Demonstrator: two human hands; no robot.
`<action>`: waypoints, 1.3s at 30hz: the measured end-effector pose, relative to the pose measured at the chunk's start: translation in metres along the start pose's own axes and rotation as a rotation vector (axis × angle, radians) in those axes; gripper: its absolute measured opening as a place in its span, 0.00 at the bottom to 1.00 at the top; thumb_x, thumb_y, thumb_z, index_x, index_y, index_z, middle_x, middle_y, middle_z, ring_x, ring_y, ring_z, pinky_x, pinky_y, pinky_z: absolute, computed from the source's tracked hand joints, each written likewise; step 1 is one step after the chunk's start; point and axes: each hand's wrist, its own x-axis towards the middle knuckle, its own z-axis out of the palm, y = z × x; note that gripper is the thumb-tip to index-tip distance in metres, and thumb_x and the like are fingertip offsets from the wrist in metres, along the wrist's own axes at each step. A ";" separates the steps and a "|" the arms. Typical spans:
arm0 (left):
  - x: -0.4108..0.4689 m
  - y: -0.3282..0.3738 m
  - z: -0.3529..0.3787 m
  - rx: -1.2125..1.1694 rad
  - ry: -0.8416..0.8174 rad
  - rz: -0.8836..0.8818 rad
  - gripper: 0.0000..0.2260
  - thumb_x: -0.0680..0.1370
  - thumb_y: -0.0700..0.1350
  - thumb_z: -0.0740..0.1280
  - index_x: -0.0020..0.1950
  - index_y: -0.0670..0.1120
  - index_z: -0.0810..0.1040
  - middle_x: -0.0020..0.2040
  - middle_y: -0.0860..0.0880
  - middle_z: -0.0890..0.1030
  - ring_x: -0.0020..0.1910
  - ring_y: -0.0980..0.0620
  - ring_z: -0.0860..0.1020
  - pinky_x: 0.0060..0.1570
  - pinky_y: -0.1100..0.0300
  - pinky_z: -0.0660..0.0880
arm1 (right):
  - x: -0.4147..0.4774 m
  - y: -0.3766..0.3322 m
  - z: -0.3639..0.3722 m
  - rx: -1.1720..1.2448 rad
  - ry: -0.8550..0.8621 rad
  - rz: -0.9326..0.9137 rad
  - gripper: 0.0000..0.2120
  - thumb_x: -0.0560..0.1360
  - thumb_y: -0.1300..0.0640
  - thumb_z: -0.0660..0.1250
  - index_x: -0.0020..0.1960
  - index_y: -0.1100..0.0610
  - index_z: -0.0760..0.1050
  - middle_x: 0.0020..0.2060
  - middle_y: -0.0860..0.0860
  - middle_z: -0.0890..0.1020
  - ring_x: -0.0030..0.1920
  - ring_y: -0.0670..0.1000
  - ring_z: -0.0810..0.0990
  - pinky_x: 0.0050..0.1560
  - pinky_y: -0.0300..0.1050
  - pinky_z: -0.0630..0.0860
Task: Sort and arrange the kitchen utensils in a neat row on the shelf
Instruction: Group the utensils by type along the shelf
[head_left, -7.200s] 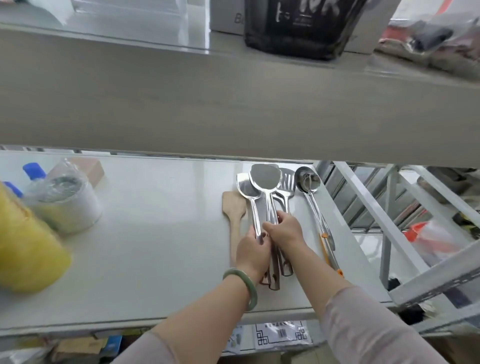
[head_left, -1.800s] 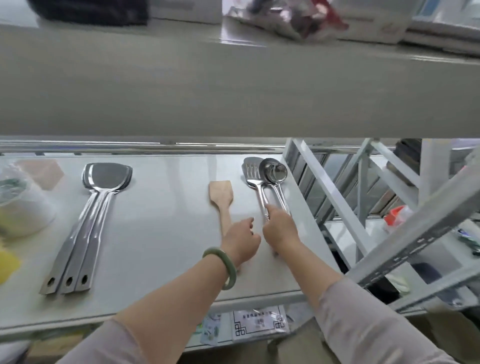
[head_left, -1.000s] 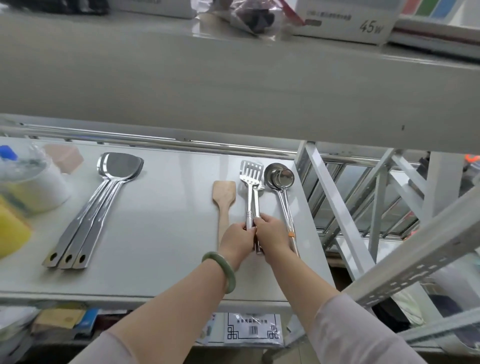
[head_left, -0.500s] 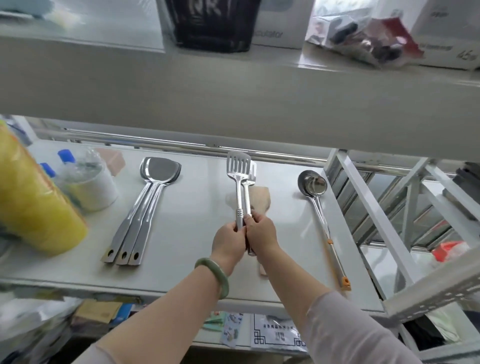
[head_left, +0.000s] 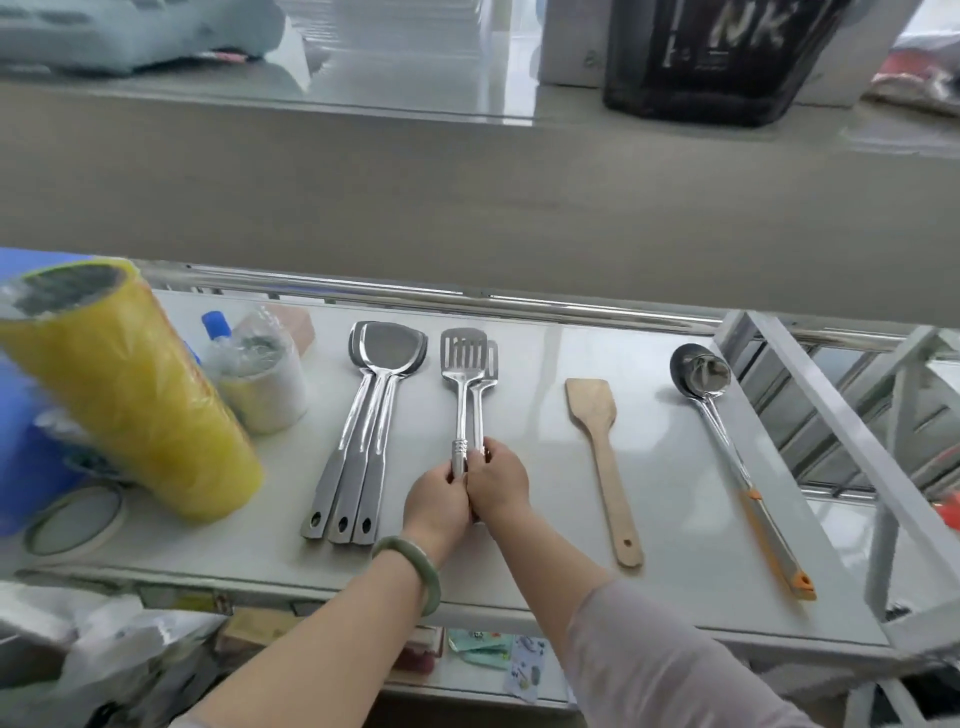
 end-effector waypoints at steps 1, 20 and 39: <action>0.003 -0.002 -0.005 0.026 0.004 0.003 0.14 0.79 0.48 0.61 0.35 0.48 0.76 0.29 0.50 0.75 0.30 0.50 0.73 0.30 0.60 0.68 | 0.001 -0.002 0.004 -0.006 0.008 0.006 0.10 0.76 0.58 0.57 0.43 0.63 0.74 0.40 0.59 0.81 0.41 0.59 0.77 0.41 0.48 0.70; 0.005 0.034 0.042 0.431 0.022 0.267 0.20 0.76 0.39 0.59 0.69 0.45 0.68 0.67 0.45 0.65 0.68 0.46 0.65 0.71 0.55 0.61 | 0.019 0.014 -0.085 -0.279 0.316 -0.179 0.19 0.76 0.62 0.60 0.67 0.58 0.72 0.61 0.58 0.75 0.64 0.57 0.72 0.67 0.44 0.64; -0.047 0.078 0.248 0.204 -0.493 -0.013 0.13 0.74 0.46 0.61 0.58 0.49 0.75 0.63 0.42 0.77 0.61 0.41 0.76 0.64 0.49 0.73 | 0.026 0.120 -0.284 -0.304 0.302 0.200 0.20 0.76 0.55 0.63 0.65 0.62 0.73 0.59 0.59 0.80 0.63 0.58 0.75 0.62 0.46 0.69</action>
